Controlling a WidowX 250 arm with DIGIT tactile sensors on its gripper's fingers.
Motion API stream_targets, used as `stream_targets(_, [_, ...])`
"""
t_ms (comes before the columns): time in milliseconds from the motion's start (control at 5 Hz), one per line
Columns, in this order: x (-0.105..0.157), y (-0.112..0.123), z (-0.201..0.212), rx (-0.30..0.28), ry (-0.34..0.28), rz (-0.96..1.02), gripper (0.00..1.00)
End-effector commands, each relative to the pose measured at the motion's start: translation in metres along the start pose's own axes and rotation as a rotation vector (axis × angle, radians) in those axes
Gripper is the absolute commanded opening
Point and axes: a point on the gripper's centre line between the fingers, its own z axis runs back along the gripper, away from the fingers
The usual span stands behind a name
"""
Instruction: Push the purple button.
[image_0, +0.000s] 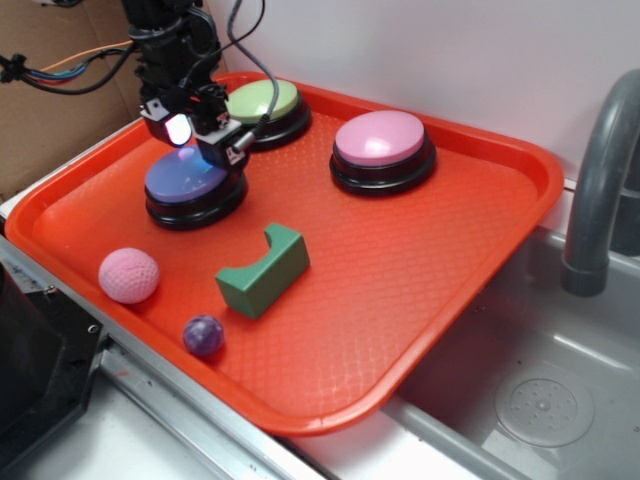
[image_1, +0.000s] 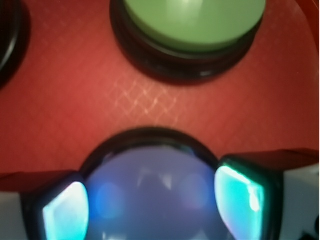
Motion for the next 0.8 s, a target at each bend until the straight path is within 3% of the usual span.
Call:
stream_targets(0, [-0.025,0.012,0.071,0.030,-0.085,0.010,1.00])
stream_targets(400, [-0.034,0.013,0.088,0.017,-0.092,0.001,1.00])
stream_targets(600, [-0.039,0.009,0.093,0.056,-0.110,-0.049,1.00])
